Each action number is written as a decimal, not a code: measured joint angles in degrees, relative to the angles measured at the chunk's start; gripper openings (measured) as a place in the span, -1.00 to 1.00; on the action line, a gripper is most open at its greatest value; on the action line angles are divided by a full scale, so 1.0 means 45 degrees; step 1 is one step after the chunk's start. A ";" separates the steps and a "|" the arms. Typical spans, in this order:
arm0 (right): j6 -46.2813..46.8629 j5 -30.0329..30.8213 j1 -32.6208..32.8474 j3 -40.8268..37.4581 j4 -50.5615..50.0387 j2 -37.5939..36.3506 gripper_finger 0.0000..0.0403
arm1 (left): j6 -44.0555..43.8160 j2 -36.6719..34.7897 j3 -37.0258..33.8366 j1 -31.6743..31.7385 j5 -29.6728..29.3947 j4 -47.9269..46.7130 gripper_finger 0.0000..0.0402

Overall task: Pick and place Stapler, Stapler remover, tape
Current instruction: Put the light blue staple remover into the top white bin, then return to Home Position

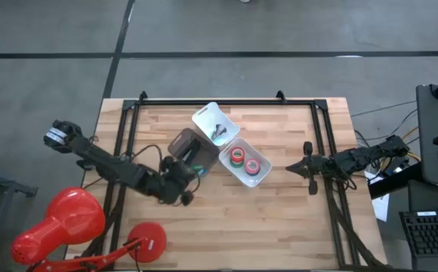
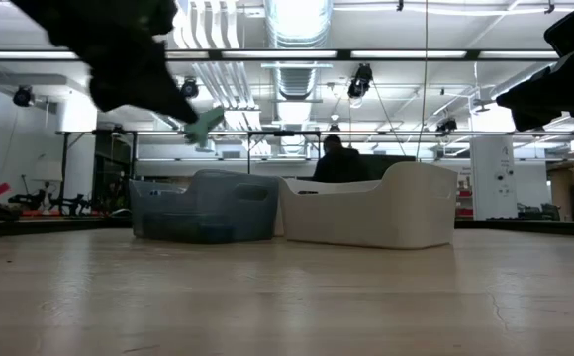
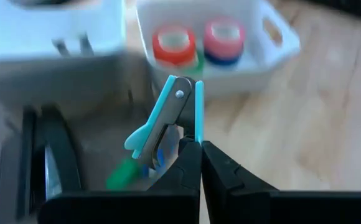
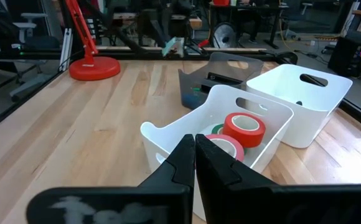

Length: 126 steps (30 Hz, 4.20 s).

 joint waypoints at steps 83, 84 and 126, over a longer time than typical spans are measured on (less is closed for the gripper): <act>0.0000 0.0003 -0.0002 0.0000 0.0000 -0.0001 -0.96 | 0.8900 -1.5286 -0.9648 0.3137 0.7579 0.7768 -0.91; 0.0000 0.0000 0.0002 0.0000 0.0000 0.0000 -0.96 | 0.8959 -1.5664 -0.9654 0.3137 0.7546 0.7052 -0.91; 0.0000 0.0000 -0.0003 0.0000 0.0000 0.0001 -0.96 | 0.8053 -1.5999 -0.9659 0.3142 0.7167 0.5894 -0.88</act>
